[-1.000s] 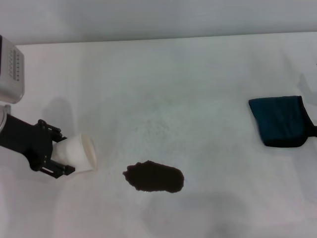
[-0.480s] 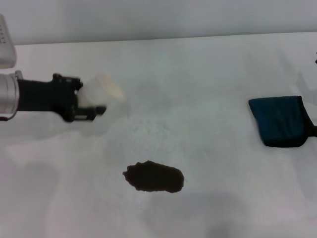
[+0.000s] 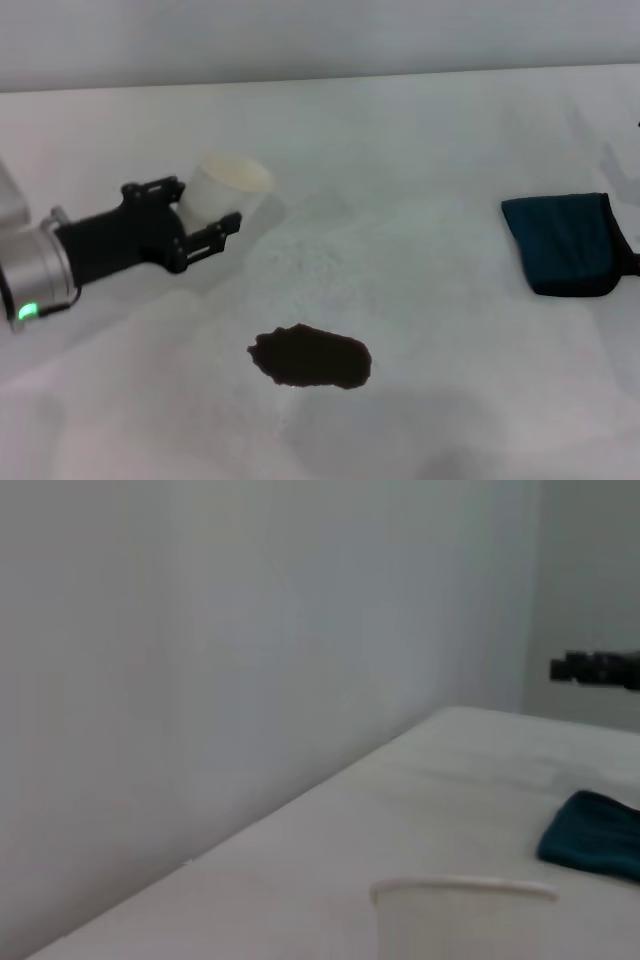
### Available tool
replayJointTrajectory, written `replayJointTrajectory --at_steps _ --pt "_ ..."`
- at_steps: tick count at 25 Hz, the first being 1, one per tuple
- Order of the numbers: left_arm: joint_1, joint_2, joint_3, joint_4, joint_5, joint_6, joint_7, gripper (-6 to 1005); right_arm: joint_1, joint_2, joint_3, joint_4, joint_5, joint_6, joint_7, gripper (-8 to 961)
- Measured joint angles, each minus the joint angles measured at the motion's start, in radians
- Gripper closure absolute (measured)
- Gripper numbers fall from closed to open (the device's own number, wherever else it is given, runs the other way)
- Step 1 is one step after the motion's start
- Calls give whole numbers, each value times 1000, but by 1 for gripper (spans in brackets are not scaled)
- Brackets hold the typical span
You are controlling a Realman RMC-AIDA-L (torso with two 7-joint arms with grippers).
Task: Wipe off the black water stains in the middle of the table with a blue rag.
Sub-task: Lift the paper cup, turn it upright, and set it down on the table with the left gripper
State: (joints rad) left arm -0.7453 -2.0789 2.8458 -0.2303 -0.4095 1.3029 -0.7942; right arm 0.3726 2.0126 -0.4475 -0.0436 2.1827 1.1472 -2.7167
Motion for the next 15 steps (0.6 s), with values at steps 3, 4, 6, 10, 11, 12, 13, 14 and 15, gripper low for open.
replayJointTrajectory --at_steps 3,4,6,10,11,12,13,14,15 --pt "83 0 0 67 -73 -24 107 402 -8 0 -18 -18 0 0 0 96" --pt "100 0 0 83 -86 -29 131 406 -11 -1 -25 -23 0 0 0 96" --pt "142 0 0 110 -111 -37 178 410 -16 -2 -37 -29 0 1 0 96" --pt "207 -1 -1 134 -137 -49 237 410 -22 -3 -60 -34 0 3 0 96" --pt "219 -2 -2 137 -141 -51 251 409 -23 -3 -67 -34 0 4 0 96" --pt "227 -2 -2 139 -142 -51 260 409 -25 -3 -73 -35 0 5 0 96" --pt "235 -3 -2 141 -143 -52 269 409 -27 -3 -78 -35 0 6 0 96" --pt "242 -3 -2 144 -145 -52 281 409 -28 -3 -81 -35 0 7 0 96" --pt "249 -3 -2 147 -149 -51 291 409 -30 -3 -83 -36 0 7 0 96"
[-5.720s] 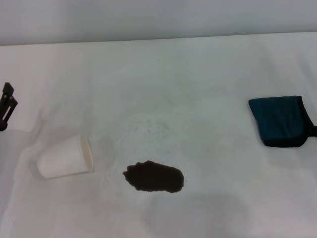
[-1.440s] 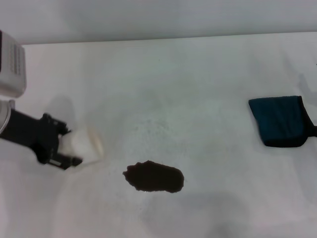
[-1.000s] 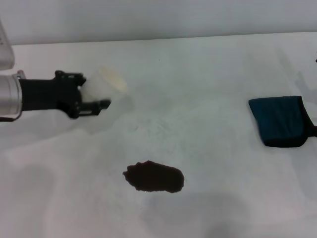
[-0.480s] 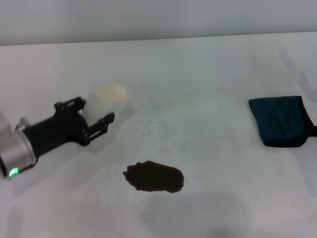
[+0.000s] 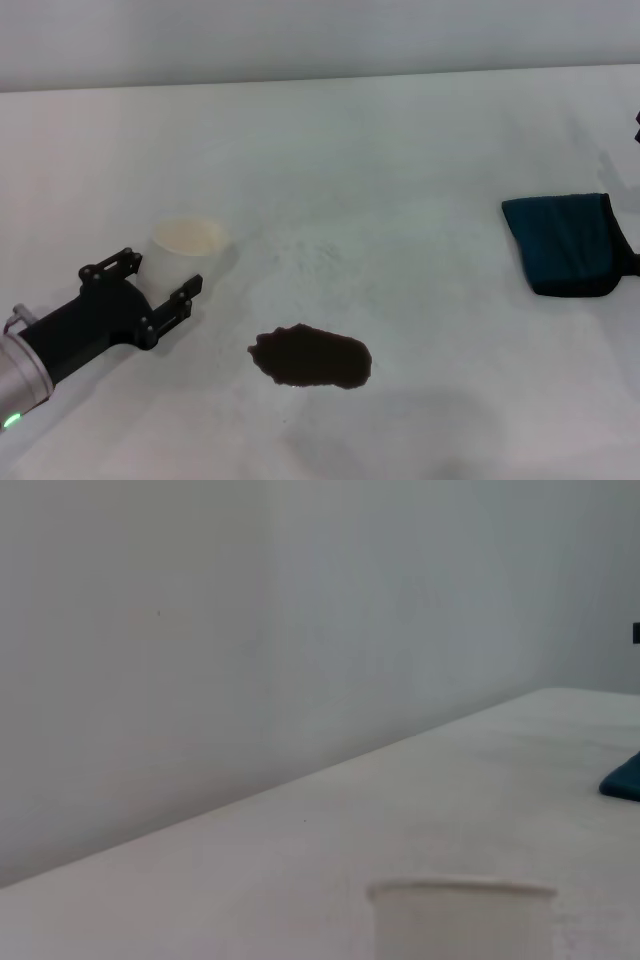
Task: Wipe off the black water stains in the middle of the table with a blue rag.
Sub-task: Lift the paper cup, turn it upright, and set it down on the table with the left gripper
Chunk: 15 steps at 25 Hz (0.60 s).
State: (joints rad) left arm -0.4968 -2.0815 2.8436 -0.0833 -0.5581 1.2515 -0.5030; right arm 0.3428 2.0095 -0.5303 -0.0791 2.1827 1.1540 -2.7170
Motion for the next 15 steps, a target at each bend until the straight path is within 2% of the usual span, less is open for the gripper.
replayJointTrajectory --at_steps 8,15 --pt "39 0 0 39 -8 -23 123 410 -10 0 1 -1 0 -4 -13 95" --pt "61 0 1 61 -16 -42 164 398 -14 -3 3 -3 0 -14 -15 95"
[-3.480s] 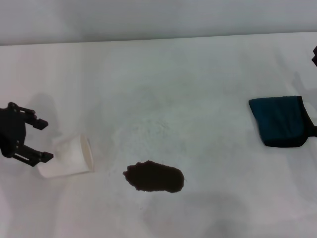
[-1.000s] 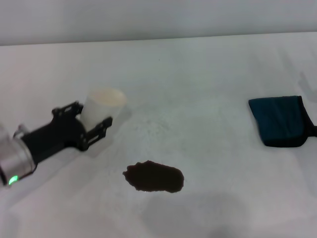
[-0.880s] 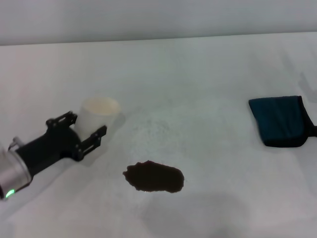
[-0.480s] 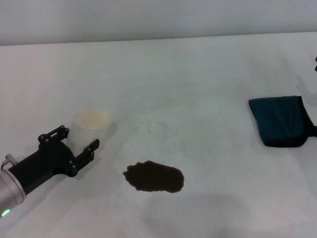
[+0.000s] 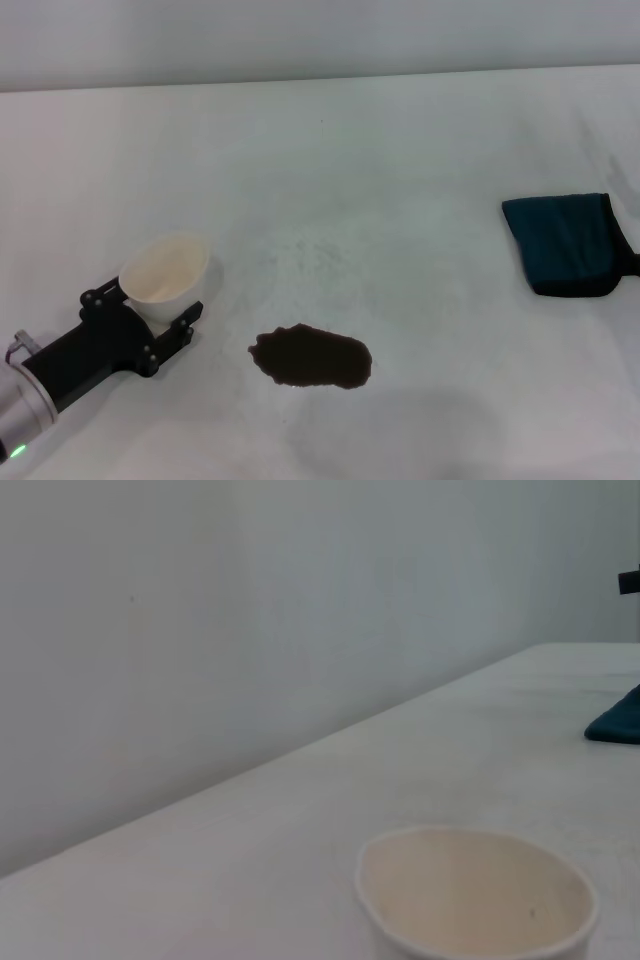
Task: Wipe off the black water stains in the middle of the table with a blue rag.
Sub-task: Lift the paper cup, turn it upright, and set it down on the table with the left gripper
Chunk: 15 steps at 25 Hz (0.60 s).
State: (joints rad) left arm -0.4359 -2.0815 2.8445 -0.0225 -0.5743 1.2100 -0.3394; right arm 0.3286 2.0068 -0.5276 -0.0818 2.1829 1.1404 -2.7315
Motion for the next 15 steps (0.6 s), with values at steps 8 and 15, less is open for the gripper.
replayJointTrajectory --at_steps 8,15 --pt "6 0 0 4 -28 0 2 281 0 0 -3 -6 0 -11 -1 95" --pt "50 1 -1 30 -56 17 62 135 -1 0 -3 -7 0 -9 -1 96"
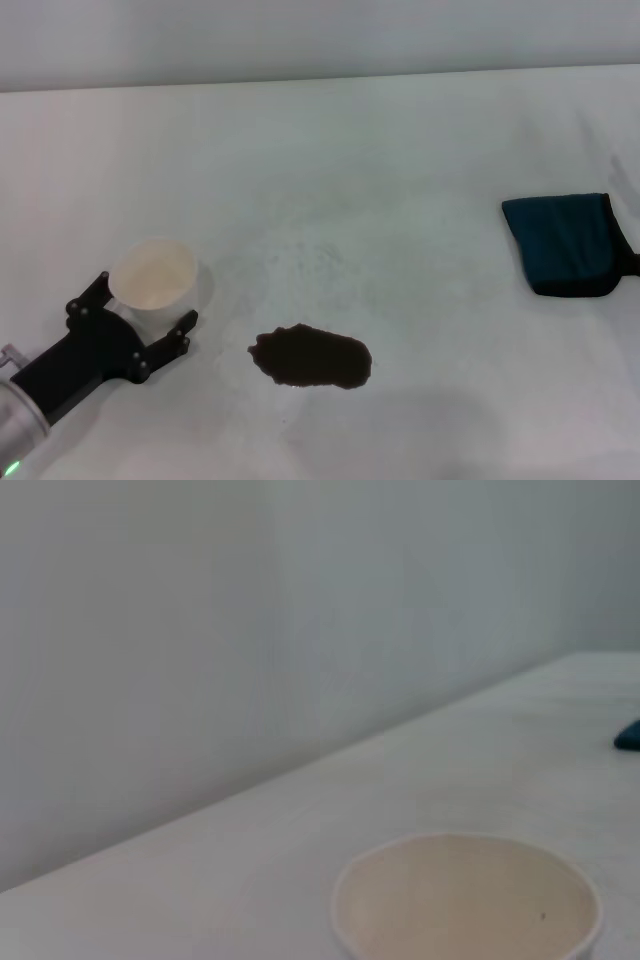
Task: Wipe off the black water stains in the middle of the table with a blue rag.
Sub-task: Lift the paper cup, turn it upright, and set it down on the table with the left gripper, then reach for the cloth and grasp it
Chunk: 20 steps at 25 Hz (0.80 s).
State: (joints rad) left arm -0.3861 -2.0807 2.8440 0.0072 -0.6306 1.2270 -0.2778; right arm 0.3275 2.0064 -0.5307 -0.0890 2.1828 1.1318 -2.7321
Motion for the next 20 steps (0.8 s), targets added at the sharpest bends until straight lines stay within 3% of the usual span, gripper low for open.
replayJointTrajectory --at_steps 13,20 --pt "190 -2 0 30 -148 117 84 122 -12 -2 -46 -26 -6 17 34 98" --pt "230 -2 -1 52 -164 126 97 120 -28 -4 -92 -64 -9 25 94 99"
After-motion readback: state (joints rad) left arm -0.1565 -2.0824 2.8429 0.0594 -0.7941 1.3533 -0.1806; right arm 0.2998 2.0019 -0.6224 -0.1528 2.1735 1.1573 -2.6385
